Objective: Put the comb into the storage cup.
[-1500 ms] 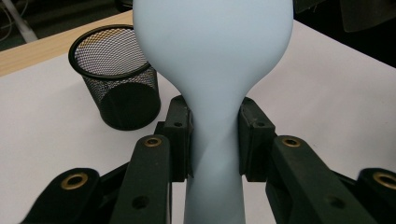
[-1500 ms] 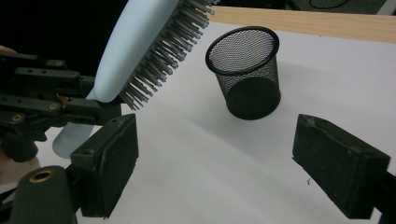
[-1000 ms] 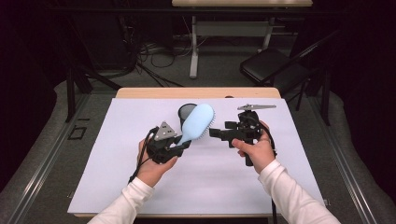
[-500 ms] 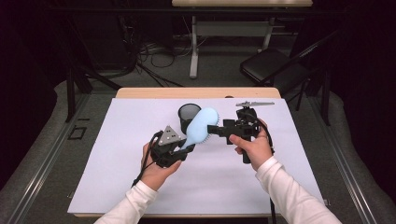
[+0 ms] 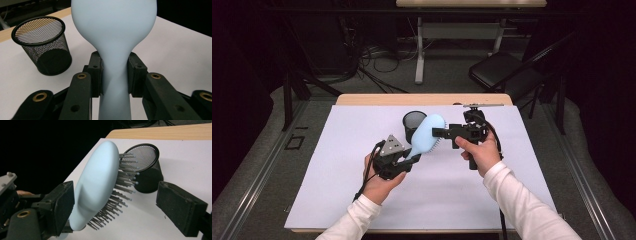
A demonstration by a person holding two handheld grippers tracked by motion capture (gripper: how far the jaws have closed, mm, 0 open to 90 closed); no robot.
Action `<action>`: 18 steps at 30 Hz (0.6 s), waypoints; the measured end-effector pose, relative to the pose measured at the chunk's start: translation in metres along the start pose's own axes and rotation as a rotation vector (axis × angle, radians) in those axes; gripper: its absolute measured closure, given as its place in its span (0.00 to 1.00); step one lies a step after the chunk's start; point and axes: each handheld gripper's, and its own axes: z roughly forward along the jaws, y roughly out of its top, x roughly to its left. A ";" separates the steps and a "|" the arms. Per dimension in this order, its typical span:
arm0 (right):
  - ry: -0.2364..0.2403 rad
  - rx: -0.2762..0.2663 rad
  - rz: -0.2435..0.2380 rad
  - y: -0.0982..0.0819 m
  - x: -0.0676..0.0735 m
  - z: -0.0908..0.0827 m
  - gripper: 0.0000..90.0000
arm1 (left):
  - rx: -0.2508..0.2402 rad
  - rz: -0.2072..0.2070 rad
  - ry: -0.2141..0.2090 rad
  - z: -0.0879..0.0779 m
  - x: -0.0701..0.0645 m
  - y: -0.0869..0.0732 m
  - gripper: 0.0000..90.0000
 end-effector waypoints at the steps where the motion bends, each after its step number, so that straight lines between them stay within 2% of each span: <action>1: 0.004 0.000 0.013 0.001 0.000 0.001 0.17 | 0.000 -0.001 0.000 0.000 0.000 0.000 0.77; 4: 0.012 0.004 0.030 0.002 -0.001 0.003 0.17 | 0.000 -0.001 -0.002 0.001 -0.001 -0.001 0.77; 18: 0.027 0.005 0.054 0.006 0.000 0.009 0.23 | -0.003 0.002 -0.007 0.003 -0.002 -0.002 0.77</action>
